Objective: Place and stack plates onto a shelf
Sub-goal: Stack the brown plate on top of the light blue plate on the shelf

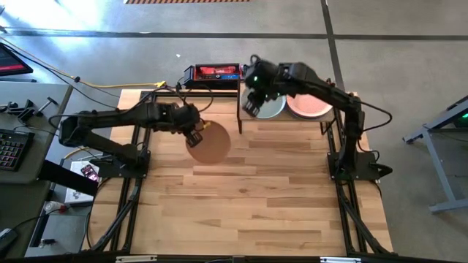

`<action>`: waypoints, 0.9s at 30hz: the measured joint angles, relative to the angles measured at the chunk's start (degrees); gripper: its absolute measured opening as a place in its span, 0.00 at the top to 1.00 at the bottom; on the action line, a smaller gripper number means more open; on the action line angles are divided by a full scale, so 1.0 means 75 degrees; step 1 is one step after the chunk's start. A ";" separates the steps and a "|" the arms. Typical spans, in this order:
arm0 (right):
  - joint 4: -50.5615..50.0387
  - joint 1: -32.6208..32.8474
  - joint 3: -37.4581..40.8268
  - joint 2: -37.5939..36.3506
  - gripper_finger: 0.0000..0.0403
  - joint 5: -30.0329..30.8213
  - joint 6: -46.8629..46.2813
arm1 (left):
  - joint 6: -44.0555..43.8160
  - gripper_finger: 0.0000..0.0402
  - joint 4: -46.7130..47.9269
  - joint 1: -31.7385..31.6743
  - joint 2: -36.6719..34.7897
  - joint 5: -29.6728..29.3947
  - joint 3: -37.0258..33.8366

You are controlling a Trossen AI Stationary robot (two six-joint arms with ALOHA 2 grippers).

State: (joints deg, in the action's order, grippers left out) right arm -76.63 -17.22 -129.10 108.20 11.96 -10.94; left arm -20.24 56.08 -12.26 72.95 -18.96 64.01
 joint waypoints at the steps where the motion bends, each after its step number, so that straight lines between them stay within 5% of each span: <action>1: 0.0096 -0.0137 -0.0033 0.0000 0.73 -0.0002 0.0129 | 0.0027 1.00 -0.0028 -0.0105 0.0000 0.0002 0.0000; 15: 0.0848 -0.1217 -0.0017 0.0022 0.69 -0.0789 0.1068 | -0.0311 1.00 -0.0085 -0.1190 0.0000 0.0005 0.0000; 27: 0.1359 -0.0969 -0.0008 0.0385 0.62 -0.0854 0.0561 | -0.1275 1.00 -0.0543 -0.1779 0.0000 0.0258 0.0000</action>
State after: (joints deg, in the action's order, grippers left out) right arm -66.43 -24.49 -129.16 111.09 5.55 -6.73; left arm -29.80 52.01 -25.61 72.95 -17.02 64.01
